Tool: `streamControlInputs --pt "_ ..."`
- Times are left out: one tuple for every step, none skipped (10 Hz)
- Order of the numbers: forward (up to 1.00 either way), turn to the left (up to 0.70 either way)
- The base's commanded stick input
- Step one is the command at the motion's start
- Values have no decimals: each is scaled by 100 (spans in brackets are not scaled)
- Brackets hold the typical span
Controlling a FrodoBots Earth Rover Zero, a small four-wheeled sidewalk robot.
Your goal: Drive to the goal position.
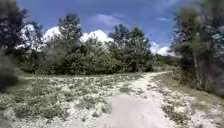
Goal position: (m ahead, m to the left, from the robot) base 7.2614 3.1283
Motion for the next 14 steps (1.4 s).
streamControlInputs --pt "50 0" --pt "50 0" --pt "50 0" --pt "50 0" --pt "50 0" --pt "50 0" --pt "50 0" --pt "50 0" --pt "50 0" --pt "50 0" --pt "50 0" --pt "50 0" --pt "50 0" --pt "50 0"
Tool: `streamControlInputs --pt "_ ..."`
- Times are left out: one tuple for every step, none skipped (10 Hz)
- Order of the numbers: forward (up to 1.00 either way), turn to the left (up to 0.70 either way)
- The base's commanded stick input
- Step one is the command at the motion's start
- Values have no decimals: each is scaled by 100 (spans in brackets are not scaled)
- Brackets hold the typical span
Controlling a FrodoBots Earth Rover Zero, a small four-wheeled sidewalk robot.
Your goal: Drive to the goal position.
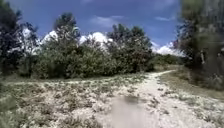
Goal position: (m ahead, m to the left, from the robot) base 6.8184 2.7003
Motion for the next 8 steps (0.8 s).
streamControlInputs --pt "50 0" --pt "50 0" --pt "50 0" --pt "50 0" --pt "50 0" --pt "50 0" --pt "50 5" --pt "50 42"
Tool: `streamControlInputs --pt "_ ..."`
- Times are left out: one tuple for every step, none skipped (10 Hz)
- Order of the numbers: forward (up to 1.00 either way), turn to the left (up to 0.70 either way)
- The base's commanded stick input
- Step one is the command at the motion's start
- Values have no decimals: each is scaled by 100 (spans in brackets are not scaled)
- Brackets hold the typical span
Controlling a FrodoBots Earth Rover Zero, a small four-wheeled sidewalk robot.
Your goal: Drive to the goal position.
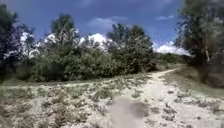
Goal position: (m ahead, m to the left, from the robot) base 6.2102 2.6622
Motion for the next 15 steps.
streamControlInputs --pt "50 50" --pt "50 50" --pt "50 38" --pt "50 13" --pt "50 1" --pt "50 0" --pt "50 0" --pt "50 0" --pt "50 0" --pt "50 0" --pt "50 0" --pt "50 0" --pt "50 0" --pt "50 0" --pt "50 50"
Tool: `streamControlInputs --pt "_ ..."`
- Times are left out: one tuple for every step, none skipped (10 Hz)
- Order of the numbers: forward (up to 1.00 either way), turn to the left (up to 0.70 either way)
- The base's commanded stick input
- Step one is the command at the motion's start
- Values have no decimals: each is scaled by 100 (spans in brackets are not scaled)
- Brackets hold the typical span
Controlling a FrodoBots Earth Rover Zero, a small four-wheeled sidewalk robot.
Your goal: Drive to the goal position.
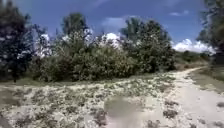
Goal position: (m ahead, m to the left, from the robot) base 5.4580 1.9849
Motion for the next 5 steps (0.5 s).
streamControlInputs --pt "50 50" --pt "50 50" --pt "50 50" --pt "50 50" --pt "50 22"
